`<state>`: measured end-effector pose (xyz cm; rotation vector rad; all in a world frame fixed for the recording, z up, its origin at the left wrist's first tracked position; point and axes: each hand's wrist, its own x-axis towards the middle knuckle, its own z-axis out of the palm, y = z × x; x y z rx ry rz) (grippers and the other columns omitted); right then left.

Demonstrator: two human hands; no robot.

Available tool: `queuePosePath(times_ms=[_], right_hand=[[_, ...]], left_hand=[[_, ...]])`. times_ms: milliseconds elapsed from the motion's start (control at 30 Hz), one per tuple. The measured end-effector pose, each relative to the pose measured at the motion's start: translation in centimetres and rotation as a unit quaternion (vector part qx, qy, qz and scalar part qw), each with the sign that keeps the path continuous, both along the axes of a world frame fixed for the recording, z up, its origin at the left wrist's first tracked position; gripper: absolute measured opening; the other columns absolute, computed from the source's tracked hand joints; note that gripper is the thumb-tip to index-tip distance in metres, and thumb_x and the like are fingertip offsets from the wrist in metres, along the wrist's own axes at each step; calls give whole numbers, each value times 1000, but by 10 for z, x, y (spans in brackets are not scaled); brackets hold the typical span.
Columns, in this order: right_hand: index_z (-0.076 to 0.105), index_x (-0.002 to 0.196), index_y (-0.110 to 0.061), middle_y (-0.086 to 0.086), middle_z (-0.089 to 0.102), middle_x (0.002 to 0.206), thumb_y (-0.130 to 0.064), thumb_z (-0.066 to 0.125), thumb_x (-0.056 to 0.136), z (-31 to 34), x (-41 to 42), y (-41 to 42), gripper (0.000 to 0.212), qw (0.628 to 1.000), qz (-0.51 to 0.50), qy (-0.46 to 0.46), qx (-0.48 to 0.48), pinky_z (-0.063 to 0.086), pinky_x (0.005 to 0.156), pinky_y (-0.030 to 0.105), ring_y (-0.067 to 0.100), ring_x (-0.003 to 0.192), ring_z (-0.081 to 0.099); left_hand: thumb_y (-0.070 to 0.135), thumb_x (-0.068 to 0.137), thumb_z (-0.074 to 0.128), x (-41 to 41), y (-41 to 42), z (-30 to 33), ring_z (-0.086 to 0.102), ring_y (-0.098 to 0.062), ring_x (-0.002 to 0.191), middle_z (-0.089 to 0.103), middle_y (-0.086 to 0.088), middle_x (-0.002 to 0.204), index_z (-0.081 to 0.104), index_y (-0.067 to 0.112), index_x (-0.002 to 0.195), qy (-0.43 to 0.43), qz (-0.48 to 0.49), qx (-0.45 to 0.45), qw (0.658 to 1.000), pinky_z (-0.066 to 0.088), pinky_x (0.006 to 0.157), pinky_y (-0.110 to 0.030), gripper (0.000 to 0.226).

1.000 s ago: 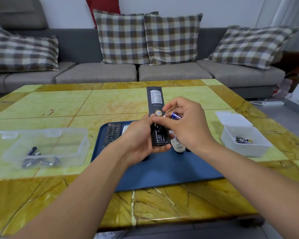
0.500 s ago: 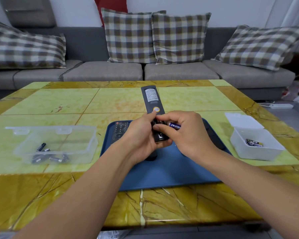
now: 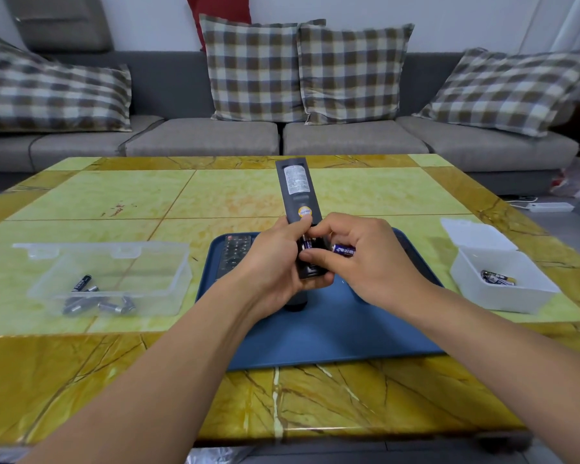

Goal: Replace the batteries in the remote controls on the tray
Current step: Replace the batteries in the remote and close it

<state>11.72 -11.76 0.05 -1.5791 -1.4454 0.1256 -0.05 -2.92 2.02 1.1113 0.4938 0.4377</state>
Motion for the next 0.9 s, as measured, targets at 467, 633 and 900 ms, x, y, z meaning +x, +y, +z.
queuePosePath(times_ms=[467, 633, 900], right_hand=[[53, 92, -8, 0, 32, 57, -18, 30, 95, 23, 10, -4, 26, 808, 60, 584, -47, 12, 35, 17, 8, 42, 18], [54, 119, -3, 4, 52, 69, -4, 33, 96, 20, 24, -6, 31, 841, 73, 531, -72, 20, 40, 20, 10, 51, 31], [52, 112, -13, 5, 77, 104, -8, 64, 93, 20, 33, -16, 23, 958, 19, 275, -84, 46, 63, 29, 14, 69, 60]], left_hand=[[5, 107, 39, 7, 4, -5, 71, -21, 89, 71, -12, 112, 48, 7, 130, -28, 19, 33, 999, 58, 57, -31, 25], [7, 108, 38, 6, 9, -4, 70, -21, 91, 69, -19, 120, 45, 11, 132, -30, 13, 46, 998, 59, 59, -32, 26], [7, 107, 38, 1, 19, -4, 73, -23, 93, 70, -19, 119, 45, 9, 132, -54, 11, 12, 998, 61, 63, -36, 26]])
